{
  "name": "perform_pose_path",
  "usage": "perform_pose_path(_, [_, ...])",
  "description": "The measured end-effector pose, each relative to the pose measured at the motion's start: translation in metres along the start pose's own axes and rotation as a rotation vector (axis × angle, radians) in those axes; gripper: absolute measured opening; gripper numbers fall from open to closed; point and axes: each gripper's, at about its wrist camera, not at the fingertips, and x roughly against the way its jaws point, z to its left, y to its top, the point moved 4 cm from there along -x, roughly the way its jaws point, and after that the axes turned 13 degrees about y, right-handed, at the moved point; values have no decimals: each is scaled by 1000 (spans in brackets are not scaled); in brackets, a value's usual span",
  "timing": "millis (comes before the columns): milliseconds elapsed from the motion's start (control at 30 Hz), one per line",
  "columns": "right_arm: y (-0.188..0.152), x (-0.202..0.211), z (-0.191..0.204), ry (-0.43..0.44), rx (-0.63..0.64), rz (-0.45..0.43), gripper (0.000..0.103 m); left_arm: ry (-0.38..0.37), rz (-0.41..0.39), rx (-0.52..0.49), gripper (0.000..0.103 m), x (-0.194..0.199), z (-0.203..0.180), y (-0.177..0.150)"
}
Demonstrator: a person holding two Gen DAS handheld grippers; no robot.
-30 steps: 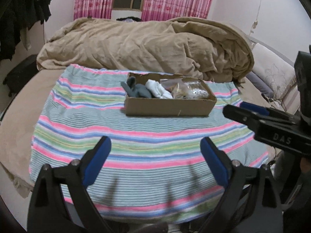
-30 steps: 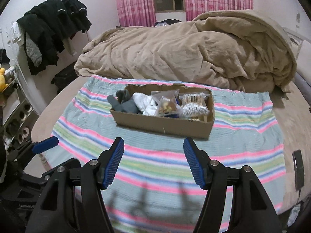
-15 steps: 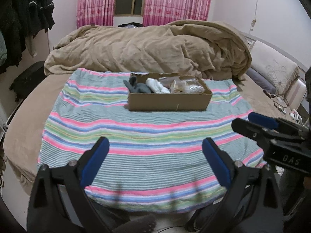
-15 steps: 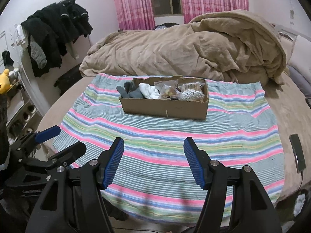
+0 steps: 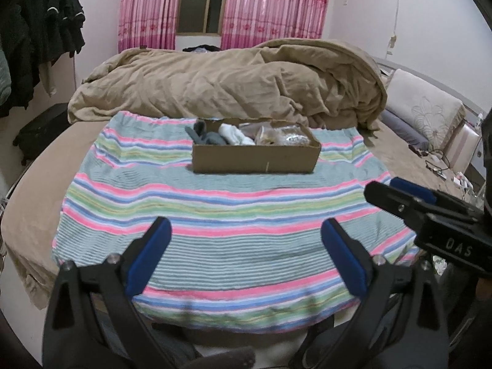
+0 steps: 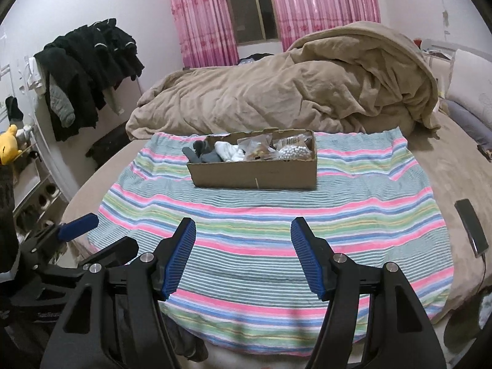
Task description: Organize objects
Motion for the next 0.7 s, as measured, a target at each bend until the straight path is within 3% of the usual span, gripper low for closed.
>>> perform_pose_path(333, [-4, 4, -6, 7, -17, -15, 68, 23, -44, -1, 102, 10, -1, 3])
perform_pose_path(700, [-8, 6, -7, 10, -19, -17, 68, 14, -29, 12, 102, 10, -1, 1])
